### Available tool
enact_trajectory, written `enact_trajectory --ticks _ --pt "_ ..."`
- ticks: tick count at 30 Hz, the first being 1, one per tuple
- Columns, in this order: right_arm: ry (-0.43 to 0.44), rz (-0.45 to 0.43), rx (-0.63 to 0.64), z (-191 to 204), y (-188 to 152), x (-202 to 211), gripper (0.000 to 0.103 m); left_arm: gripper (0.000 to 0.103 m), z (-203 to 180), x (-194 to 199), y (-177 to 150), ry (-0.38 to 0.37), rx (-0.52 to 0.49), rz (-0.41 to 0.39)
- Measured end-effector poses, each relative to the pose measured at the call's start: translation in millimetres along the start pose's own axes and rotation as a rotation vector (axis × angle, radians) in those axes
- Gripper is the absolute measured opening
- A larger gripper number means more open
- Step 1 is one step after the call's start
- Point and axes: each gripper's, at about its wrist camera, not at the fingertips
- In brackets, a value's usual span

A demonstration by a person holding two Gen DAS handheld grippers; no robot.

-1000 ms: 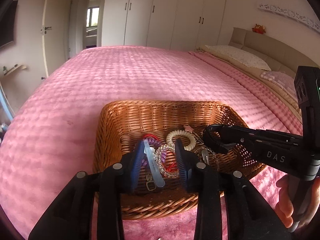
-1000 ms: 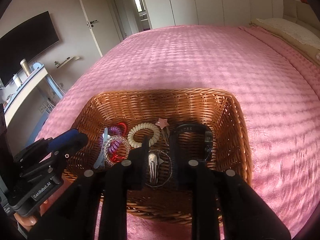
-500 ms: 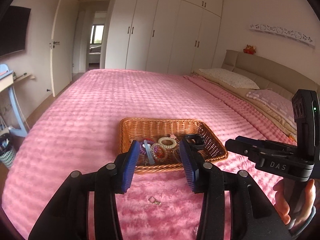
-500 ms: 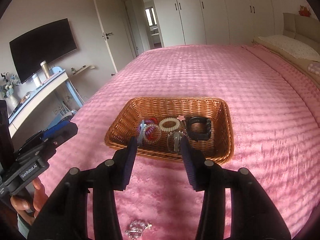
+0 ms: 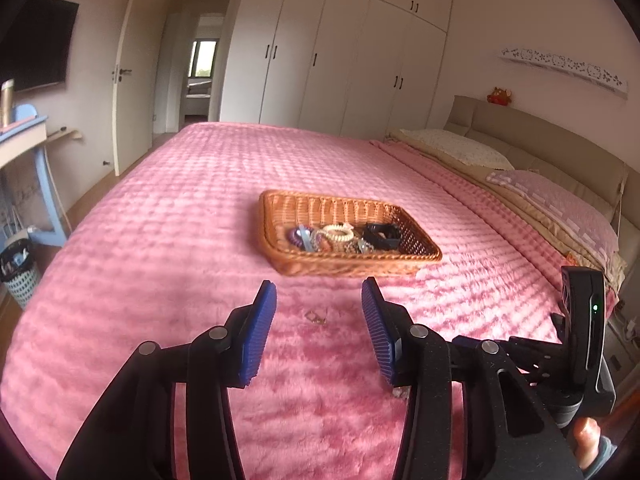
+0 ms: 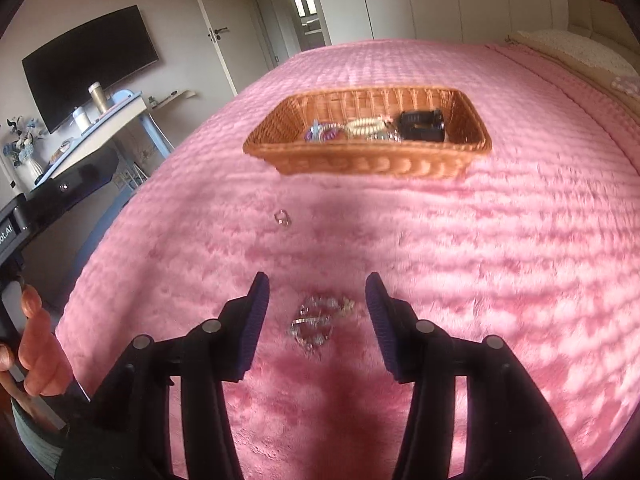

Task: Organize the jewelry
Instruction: 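Grasp the gold charm with the left tool while the right grasps the silver charm tangle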

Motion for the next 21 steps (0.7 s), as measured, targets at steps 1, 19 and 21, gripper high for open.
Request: enact_trajectory --ticks 1,19,21 --pt "0.004 0.019 -0.003 1.2 -5.3 -7.9 0.053 0.044 2.1 -4.3 -5.8 -0.001 0.006 0.016" --pt "-0.099 0.092 0.024 -0.5 2.0 -48.6 0.018 0.044 3.6 -95.0 -26.4 -0.086 -0.017 0.259" --pt "-0.115 0.091 0.029 -7.7 9.3 -49.6 0.015 0.044 -0.5 -105.7 -22.1 -0.079 -0.034 0.275"
Point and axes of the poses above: each gripper's, at about its wrist camera, not at the fingertips, and x roughly against the way its jaws point, z to its left, y to its top, and after that the axes turned 12 degrees about z, right-handed
